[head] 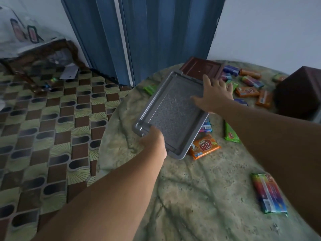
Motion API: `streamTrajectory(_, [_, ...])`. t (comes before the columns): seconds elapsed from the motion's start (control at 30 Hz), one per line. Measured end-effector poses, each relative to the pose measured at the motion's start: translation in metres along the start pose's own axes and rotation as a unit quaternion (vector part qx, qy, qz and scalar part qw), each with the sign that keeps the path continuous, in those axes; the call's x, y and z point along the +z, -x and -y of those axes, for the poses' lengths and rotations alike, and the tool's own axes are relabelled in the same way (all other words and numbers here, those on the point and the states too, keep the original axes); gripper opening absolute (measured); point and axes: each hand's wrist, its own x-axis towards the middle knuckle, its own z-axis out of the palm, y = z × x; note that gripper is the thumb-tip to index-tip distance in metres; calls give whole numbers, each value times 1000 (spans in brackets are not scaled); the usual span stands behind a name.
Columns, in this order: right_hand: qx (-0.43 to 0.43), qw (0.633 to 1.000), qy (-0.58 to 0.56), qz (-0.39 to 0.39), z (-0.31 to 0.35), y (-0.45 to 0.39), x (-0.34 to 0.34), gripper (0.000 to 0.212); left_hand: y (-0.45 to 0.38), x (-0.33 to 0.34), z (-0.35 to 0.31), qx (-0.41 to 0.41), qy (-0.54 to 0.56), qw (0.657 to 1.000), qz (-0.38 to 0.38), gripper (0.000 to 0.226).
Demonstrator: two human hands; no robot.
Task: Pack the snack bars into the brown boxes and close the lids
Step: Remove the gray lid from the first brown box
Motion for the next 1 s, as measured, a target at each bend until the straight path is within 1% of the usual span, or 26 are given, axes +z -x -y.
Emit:
streamTrajectory(0.07, [22, 999, -32, 15, -4, 2, -1, 92, 10, -4, -7, 30, 46, 997, -46, 66])
streamTrajectory(0.1, [27, 999, -38, 6, -5, 4, -1, 87, 15, -8, -11, 50, 57, 996, -47, 63])
streamTrajectory(0.17, [33, 998, -47, -31, -4, 14, -2, 78, 21, -15, -14, 101, 48, 992, -59, 55])
streamTrajectory(0.2, [41, 996, -61, -51, -4, 21, -2, 73, 16, -20, -12, 122, 24, 990, -61, 53])
streamTrajectory(0.27, [67, 987, -127, -66, -4, 36, 0, 66, 8, -33, -15, 174, -22, 981, -80, 53])
streamTrajectory(0.33, [84, 973, -212, -22, -6, 52, 5, 61, 4, -48, -20, 241, -78, 965, -75, 54])
streamTrajectory(0.4, [92, 953, -287, 24, -6, 65, 15, 52, 1, -60, -26, 283, -112, 951, -58, 54])
streamTrajectory(0.43, [101, 944, -314, 29, -8, 74, 21, 48, 0, -65, -29, 299, -133, 944, -39, 58])
streamTrajectory(0.47, [112, 936, -334, 24, -9, 83, 27, 45, -2, -70, -31, 314, -152, 937, -12, 69])
streamTrajectory(0.53, [140, 922, -362, 9, -11, 105, 40, 45, 2, -79, -32, 349, -191, 917, 33, 95])
streamTrajectory(0.57, [155, 915, -372, 4, -12, 117, 46, 46, 5, -83, -31, 358, -209, 909, 47, 97])
streamTrajectory(0.67, [198, 895, -400, -7, -21, 151, 61, 48, 18, -85, -24, 391, -259, 880, 71, 70])
streamTrajectory(0.73, [220, 883, -413, -9, -29, 169, 68, 53, 31, -84, -17, 423, -276, 859, 77, 60])
streamTrajectory(0.8, [236, 875, -423, -8, -42, 187, 74, 57, 47, -84, -7, 440, -287, 847, 80, 59])
streamTrajectory(0.9, [244, 870, -429, -7, -67, 221, 83, 56, 73, -85, 20, 450, -314, 832, 80, 64])
streamTrajectory(1.0, [251, 866, -433, 1, -93, 257, 96, 55, 98, -87, 54, 441, -341, 827, 72, 65])
